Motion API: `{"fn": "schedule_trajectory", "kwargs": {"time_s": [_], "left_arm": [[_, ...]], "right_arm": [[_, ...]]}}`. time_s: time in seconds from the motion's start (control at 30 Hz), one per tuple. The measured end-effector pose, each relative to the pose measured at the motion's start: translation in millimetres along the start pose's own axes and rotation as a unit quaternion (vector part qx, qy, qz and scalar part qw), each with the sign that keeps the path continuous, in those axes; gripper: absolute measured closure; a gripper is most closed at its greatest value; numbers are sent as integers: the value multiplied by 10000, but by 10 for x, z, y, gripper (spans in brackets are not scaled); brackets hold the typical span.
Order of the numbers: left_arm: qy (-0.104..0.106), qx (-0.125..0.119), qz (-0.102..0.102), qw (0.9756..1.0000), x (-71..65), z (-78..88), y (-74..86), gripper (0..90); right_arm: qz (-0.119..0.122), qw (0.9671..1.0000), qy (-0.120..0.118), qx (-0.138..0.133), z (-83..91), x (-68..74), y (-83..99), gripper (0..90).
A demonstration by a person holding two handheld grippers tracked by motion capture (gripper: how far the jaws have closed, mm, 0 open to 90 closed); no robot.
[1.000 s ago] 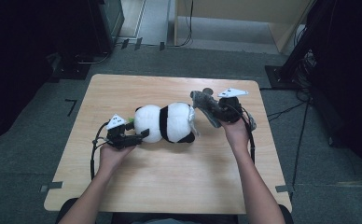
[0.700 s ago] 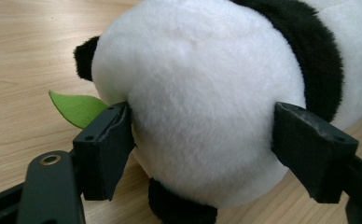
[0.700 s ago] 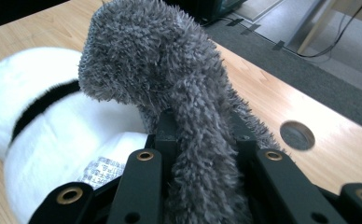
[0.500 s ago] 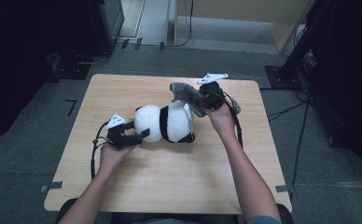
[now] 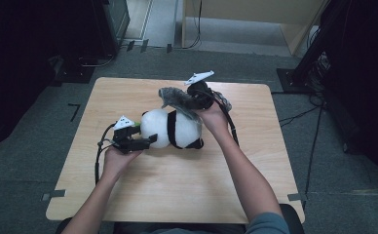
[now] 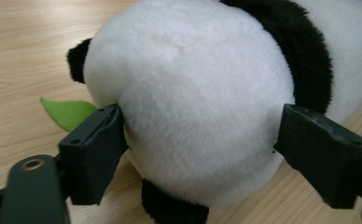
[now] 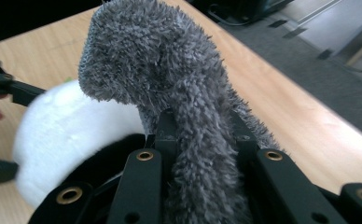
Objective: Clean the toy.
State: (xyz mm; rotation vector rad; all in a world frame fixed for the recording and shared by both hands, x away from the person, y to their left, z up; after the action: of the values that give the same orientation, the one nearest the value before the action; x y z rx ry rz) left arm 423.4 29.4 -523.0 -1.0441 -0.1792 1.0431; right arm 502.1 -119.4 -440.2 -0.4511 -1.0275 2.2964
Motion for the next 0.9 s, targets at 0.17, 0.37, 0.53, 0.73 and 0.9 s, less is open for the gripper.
{"fn": "schedule_trajectory", "kwargs": {"time_s": [0.17, 0.37, 0.53, 0.73, 0.9], "left_arm": [[132, -118, 165, 9997, 22, -101, 56, 83], [7, 48, -151, 9999, 19, -163, 140, 135], [-29, -105, -176, 9998, 10, -132, 142, 299], [-110, -99, -271, 9995, -9, -95, 163, 357], [-118, -31, -189, 9997, -25, -31, 179, 384]], "right_arm": [[58, 9995, -116, 277, -199, 78, 108, 733], [167, 9990, -145, 386, -257, 138, 91, 737], [212, 9992, -190, 289, -275, 135, -109, 735], [488, 9972, -432, 375, -523, 270, -397, 733], [597, 9912, -848, 821, -777, 451, -349, 736]]}}
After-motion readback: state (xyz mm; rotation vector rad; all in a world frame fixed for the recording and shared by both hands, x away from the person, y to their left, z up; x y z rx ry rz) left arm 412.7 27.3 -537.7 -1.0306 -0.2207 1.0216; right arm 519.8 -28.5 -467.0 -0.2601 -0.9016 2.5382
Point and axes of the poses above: each handheld gripper's, and its own axes: z roughly backward along the jaws, y roughly out of its underside, x roughly to its left, the point moved 10 cm from there along -z, roughly forward along the jaws, and after that the axes turned 6 degrees about z, right-handed, at the moved point
